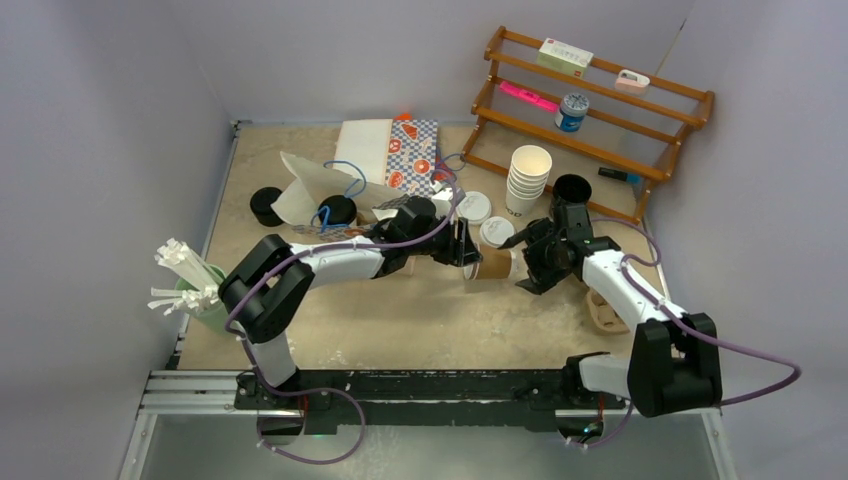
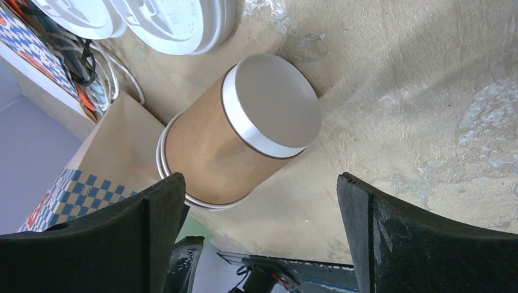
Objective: Pack the takeout coffee
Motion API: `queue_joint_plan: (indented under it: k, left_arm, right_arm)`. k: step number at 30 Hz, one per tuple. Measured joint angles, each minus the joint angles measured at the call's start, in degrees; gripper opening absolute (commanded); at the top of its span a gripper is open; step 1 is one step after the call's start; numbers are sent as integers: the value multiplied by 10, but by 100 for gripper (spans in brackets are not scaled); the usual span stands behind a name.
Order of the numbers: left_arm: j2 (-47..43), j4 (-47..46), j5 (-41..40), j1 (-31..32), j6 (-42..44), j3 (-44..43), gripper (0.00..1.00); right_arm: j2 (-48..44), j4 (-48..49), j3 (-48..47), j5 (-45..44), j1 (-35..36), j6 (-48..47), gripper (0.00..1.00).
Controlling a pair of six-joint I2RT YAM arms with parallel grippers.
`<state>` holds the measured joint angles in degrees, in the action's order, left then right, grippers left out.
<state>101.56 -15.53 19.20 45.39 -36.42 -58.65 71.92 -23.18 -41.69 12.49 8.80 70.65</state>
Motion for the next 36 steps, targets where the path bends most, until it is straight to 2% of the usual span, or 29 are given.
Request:
queue_joint_plan:
  k: [3, 13, 14, 16, 17, 23, 29, 36]
  left_arm:
    - [0, -1, 1, 0, -11, 0, 37]
    - [35, -32, 14, -2, -35, 0, 31]
    - [36, -33, 14, -3, -35, 0, 26]
    - [38, -37, 16, -4, -38, 0, 4]
    - [38, -41, 17, -5, -43, 0, 0]
    - [38, -63, 33, -7, -49, 0, 0]
    - [33, -57, 35, -7, -50, 0, 0]
    - [17, 27, 24, -3, -15, -47, 0]
  right_arm:
    - [7, 3, 0, 0, 3, 8, 92]
    - [29, 8, 0, -10, 21, 19, 91]
    - [30, 9, 0, -10, 21, 21, 91]
    - [31, 10, 0, -11, 22, 27, 92]
    - [31, 12, 0, -11, 22, 31, 93]
    - [31, 47, 2, -13, 22, 78, 98]
    - [39, 74, 2, -14, 22, 123, 98]
    - [52, 79, 2, -8, 26, 177, 98]
